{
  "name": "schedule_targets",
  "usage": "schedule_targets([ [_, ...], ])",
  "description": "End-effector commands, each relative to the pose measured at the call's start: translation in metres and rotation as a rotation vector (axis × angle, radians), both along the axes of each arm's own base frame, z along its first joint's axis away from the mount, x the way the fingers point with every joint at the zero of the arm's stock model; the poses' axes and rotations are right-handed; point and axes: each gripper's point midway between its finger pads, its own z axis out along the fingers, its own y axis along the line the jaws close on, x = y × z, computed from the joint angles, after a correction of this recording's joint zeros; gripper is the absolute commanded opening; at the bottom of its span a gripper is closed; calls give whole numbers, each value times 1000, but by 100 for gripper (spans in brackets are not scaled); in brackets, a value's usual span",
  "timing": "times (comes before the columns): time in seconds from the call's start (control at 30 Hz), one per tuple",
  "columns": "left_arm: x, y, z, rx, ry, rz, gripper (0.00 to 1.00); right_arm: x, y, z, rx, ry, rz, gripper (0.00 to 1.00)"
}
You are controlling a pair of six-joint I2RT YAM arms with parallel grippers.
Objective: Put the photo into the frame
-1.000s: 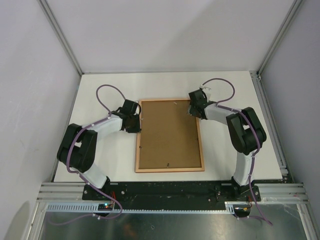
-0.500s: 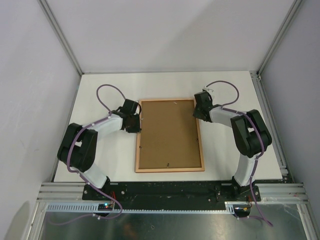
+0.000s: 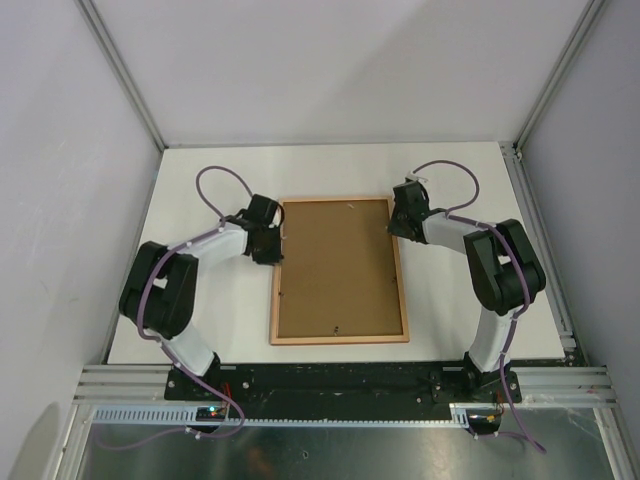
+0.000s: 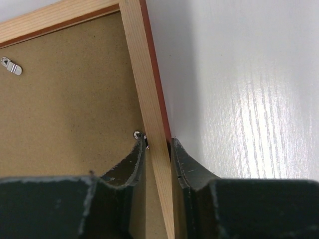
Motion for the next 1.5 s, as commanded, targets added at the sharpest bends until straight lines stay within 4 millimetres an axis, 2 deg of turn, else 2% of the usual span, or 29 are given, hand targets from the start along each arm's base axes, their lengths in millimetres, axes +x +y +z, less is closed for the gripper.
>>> schedule_targets([
  [0.0, 15, 2, -11, 23, 13, 19, 0, -29, -16, -22, -65, 113, 4, 0],
  [0.13, 49, 12, -6, 69, -37, 49, 0, -38, -19, -19, -56, 131, -2, 0],
  [0.27, 79, 12, -5, 94, -69, 48, 0, -53, -21, -17, -30, 153, -4, 1],
  [0.4, 112, 11, -4, 107, -104, 28, 3, -79, -19, -16, 31, 173, 4, 12],
  [0.6, 164, 3, 2, 74, -164, -17, 18, -137, -10, -23, 121, 211, 40, 29],
  [0.73, 198, -18, 16, 2, -219, -66, 26, -176, 7, -25, 148, 224, 71, 37],
  [0.8, 210, -26, 29, -32, -252, -82, 34, -183, 14, -16, 155, 199, 77, 41],
  [0.9, 218, -28, 59, -48, -312, -77, 53, -180, 17, 0, 178, 147, 70, 49],
  [1.03, 208, -16, 102, -47, -377, -16, 70, -168, 18, 27, 213, 75, 65, 58],
  [1.17, 176, 12, 132, -29, -405, 138, 77, -152, 21, 63, 195, -24, 103, 67],
  [1.3, 115, 38, 125, -45, -352, 327, 81, -117, 7, 94, 76, -135, 118, 75],
  [1.37, 79, 47, 110, -75, -309, 420, 82, -95, 0, 105, 18, -173, 127, 77],
  [1.47, 25, 60, 75, -102, -226, 559, 82, -60, -8, 118, -66, -233, 153, 80],
])
